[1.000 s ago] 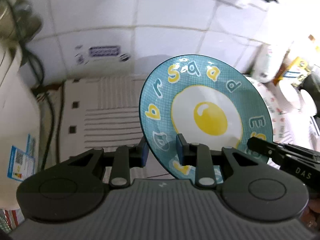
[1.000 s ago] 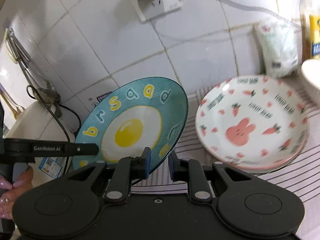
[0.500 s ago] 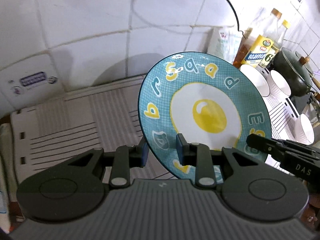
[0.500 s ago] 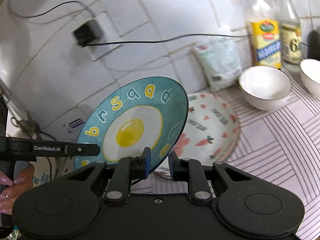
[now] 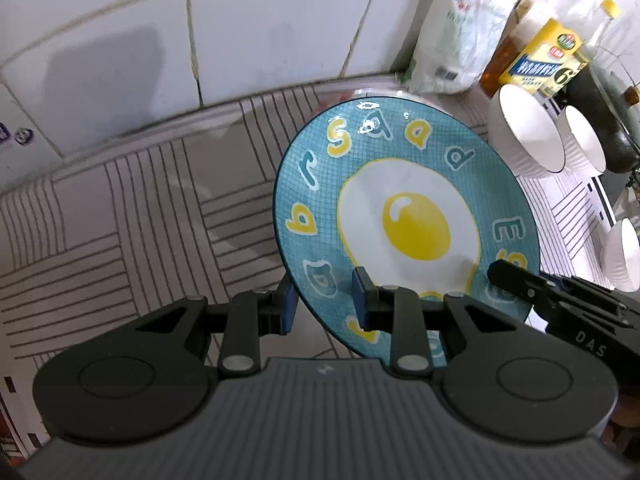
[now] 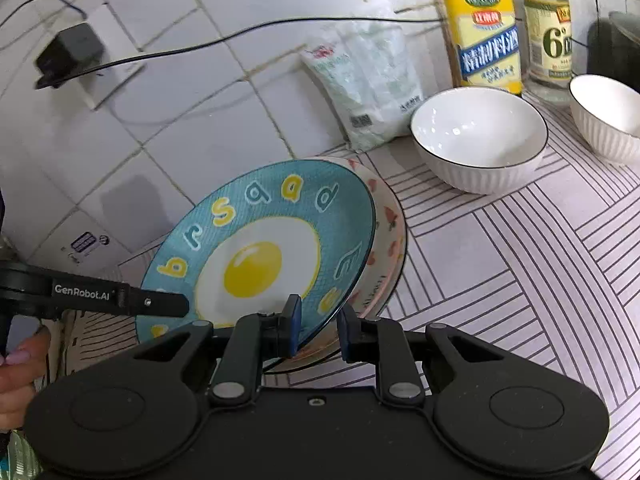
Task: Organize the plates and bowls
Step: 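Lift the teal plate with the right gripper and stack it on the rabbit plate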
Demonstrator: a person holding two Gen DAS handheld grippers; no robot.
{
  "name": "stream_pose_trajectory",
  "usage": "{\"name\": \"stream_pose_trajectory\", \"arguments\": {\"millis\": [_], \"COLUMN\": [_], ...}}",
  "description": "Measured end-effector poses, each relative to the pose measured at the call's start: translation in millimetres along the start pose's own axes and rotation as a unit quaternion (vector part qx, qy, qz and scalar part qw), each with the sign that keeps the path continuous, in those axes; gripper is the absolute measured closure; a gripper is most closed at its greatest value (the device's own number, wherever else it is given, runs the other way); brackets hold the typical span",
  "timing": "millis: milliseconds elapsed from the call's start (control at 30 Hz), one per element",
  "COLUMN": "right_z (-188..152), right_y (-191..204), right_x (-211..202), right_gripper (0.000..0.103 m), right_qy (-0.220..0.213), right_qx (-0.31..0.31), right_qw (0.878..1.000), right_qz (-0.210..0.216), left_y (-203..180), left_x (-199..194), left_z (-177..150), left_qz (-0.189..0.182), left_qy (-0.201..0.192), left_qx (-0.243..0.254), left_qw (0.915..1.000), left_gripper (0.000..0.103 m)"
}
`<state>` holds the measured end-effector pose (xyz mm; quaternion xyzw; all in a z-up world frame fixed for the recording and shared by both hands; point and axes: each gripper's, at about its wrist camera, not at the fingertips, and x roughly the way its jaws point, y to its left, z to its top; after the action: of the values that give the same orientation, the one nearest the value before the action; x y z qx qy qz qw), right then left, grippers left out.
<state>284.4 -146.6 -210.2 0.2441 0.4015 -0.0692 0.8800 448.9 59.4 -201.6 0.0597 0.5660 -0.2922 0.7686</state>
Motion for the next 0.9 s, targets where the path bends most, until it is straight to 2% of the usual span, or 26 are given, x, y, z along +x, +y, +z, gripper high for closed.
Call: {"name": "stream_pose_trajectory", "arguments": {"millis": [200,367,433,600,700,800,900], "right_z": [11.7,20.0,23.1,24.4,22.2,19.2,15.4], "right_y": [2.5,18.9,28.8,40.8,47.0,47.8,45.5], "right_x": [9.1,14.5,16.4,19.7,23.2,23.5,22.4], "right_gripper": [0.079,0.074,0.069,0.068,0.067,0.067,0.067], "right_qy": [0.021,0.042,0.054,0.071,0.086,0.081,0.065], "right_qx": [-0.004,-0.019,-0.038,-0.068,-0.076,-0.075,-0.082], "right_qw": [0.999,0.996,0.993,0.985,0.976,0.974,0.976], "right_qz": [-0.026,-0.077,-0.099,-0.143,-0.186,-0.198,-0.192], "left_y": [-2.7,-6.4,-7.4,-3.6,-8.3,-13.3,-15.2], "left_x": [5.7,9.2,9.2,16.3,17.3,15.6,12.4], "left_z": [9.3,13.5,14.8,14.9,12.6,12.6,10.8], "left_qz": [0.006,0.011,0.015,0.015,0.018,0.028,0.032], "left_qy": [0.023,0.041,0.044,0.068,0.073,0.070,0.068], "left_qx": [0.001,0.001,0.002,-0.019,-0.009,-0.002,0.000], "left_qw": [0.9997,0.9991,0.9989,0.9974,0.9972,0.9971,0.9972], "left_gripper": [0.075,0.074,0.073,0.074,0.076,0.076,0.079]}}
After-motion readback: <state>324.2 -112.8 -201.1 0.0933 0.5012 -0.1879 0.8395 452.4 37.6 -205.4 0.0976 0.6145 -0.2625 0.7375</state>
